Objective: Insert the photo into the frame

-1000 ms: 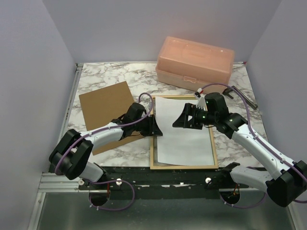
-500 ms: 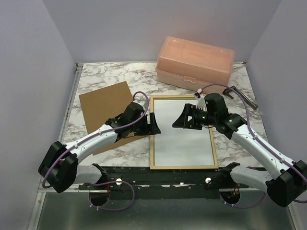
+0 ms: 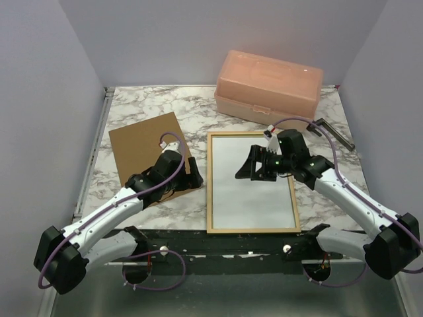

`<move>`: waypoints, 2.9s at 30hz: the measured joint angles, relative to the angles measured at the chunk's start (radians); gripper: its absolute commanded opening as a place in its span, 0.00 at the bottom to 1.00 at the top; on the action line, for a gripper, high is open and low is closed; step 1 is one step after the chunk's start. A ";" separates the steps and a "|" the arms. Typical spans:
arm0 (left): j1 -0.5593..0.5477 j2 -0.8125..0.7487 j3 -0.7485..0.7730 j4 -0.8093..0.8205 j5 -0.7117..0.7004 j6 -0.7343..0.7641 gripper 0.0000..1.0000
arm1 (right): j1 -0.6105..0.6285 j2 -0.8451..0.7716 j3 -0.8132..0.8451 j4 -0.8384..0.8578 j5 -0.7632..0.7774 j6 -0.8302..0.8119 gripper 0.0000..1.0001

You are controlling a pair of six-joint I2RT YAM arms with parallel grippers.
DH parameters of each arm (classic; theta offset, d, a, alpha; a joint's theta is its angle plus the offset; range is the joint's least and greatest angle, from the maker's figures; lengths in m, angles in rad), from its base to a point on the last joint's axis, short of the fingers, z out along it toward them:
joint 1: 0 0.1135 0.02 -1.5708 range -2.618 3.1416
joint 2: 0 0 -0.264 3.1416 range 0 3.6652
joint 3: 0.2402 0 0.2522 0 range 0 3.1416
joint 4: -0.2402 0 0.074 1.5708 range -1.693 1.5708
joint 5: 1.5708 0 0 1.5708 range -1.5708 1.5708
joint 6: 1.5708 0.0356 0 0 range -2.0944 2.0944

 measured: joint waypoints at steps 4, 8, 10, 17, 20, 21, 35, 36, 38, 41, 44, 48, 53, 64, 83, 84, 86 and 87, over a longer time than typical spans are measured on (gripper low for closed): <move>0.035 -0.027 -0.041 -0.044 -0.033 -0.011 0.91 | 0.000 0.040 -0.008 0.016 -0.025 -0.004 0.93; 0.101 -0.068 -0.098 -0.058 -0.032 -0.022 0.92 | 0.000 0.100 -0.016 0.044 -0.062 -0.003 0.94; 0.146 -0.094 -0.128 -0.062 -0.027 -0.026 0.94 | 0.000 0.130 -0.016 0.058 -0.076 -0.002 0.95; 0.318 -0.195 -0.203 -0.071 0.018 -0.025 0.99 | 0.024 0.247 -0.001 0.107 -0.095 0.008 0.96; 0.379 -0.226 -0.204 -0.088 0.031 -0.020 0.98 | 0.052 0.314 0.032 0.133 -0.097 0.014 0.97; 0.399 -0.234 -0.204 -0.092 0.034 -0.018 0.99 | 0.063 0.338 0.046 0.142 -0.097 0.015 0.97; 0.694 -0.245 -0.182 -0.204 0.027 -0.013 0.99 | 0.212 0.689 0.432 0.156 -0.037 0.008 0.97; 0.718 -0.237 -0.176 -0.206 0.026 -0.010 0.99 | 0.215 0.710 0.461 0.151 -0.031 0.004 0.97; 0.767 -0.209 -0.155 -0.218 0.006 -0.001 0.98 | 0.219 0.756 0.519 0.142 -0.020 -0.002 0.97; 0.805 -0.172 -0.118 -0.232 -0.037 0.007 0.98 | 0.225 0.835 0.602 0.118 0.001 -0.014 0.97; 0.844 -0.132 -0.087 -0.237 -0.071 0.017 0.98 | 0.227 0.920 0.678 0.087 0.031 -0.026 0.98; 0.892 -0.071 -0.071 -0.233 -0.097 0.027 0.99 | 0.235 1.003 0.741 0.036 0.080 -0.042 0.98; 0.961 0.044 -0.071 -0.221 -0.101 0.047 0.98 | 0.247 1.046 0.801 -0.005 0.119 -0.060 0.98; 1.033 0.246 -0.060 -0.143 0.016 0.106 0.98 | 0.262 1.115 0.879 -0.033 0.109 -0.067 0.98; 1.049 0.277 -0.041 -0.101 0.146 0.181 0.98 | 0.269 1.151 0.920 -0.016 -0.034 -0.050 0.99; 1.049 0.269 -0.047 -0.092 0.153 0.184 0.98 | 0.268 1.144 0.912 -0.016 -0.037 -0.048 0.98; 1.051 0.251 -0.062 -0.073 0.167 0.188 0.98 | 0.267 1.122 0.893 -0.021 -0.040 -0.041 0.98; 1.052 0.241 -0.071 -0.063 0.175 0.190 0.98 | 0.266 1.109 0.886 -0.024 -0.043 -0.039 0.98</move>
